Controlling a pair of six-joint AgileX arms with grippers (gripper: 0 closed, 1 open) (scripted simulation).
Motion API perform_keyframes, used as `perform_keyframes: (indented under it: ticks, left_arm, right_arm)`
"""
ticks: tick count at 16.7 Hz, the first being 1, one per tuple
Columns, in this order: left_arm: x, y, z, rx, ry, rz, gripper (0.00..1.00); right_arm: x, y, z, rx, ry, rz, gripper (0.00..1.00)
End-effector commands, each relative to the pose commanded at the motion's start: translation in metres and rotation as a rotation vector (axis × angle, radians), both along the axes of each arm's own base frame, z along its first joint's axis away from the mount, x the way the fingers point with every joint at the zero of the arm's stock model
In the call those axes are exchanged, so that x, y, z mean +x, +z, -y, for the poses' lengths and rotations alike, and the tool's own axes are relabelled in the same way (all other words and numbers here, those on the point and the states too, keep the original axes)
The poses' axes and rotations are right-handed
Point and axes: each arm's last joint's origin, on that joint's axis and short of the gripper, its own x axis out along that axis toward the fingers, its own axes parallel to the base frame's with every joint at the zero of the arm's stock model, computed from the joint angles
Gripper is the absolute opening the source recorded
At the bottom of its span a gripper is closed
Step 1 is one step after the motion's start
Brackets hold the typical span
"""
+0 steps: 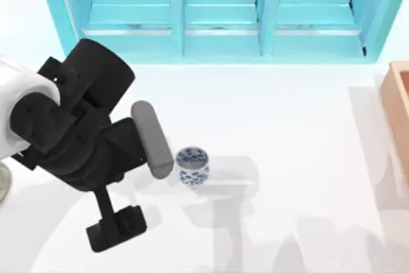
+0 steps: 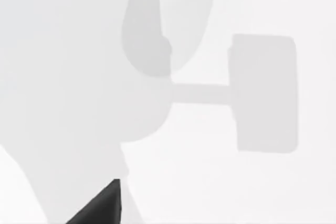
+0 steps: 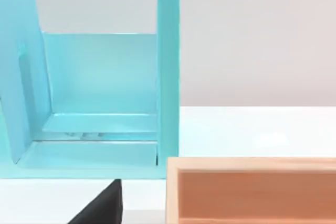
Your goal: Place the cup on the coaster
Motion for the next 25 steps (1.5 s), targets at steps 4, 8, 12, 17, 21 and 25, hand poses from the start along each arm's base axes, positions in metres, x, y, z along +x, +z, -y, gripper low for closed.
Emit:
perform_keyframes:
  ticks: [4, 8, 12, 17, 21, 25]
  left_arm:
    - [0.03, 0.001, 0.052, 0.138, -0.207, -0.155, 1.0]
    - [0.056, 0.007, 0.09, 0.203, -0.32, -0.216, 1.0]
    - [0.076, 0.022, 0.109, 0.215, -0.357, -0.207, 1.0]
    - [0.084, 0.032, 0.113, 0.21, -0.359, -0.189, 1.0]
    - [0.084, 0.033, 0.113, 0.207, -0.359, -0.185, 1.0]
    - [0.085, 0.012, 0.114, 0.21, -0.358, -0.19, 1.0]
  right_arm:
    - [0.0, 0.0, 0.0, 0.0, 0.0, 0.0, 1.0]
    - [0.0, 0.0, 0.0, 0.0, 0.0, 0.0, 1.0]
    - [0.0, 0.0, 0.0, 0.0, 0.0, 0.0, 1.0]
    - [0.0, 0.0, 0.0, 0.0, 0.0, 0.0, 1.0]
    - [0.0, 0.0, 0.0, 0.0, 0.0, 0.0, 1.0]
    - [0.0, 0.0, 0.0, 0.0, 0.0, 0.0, 1.0]
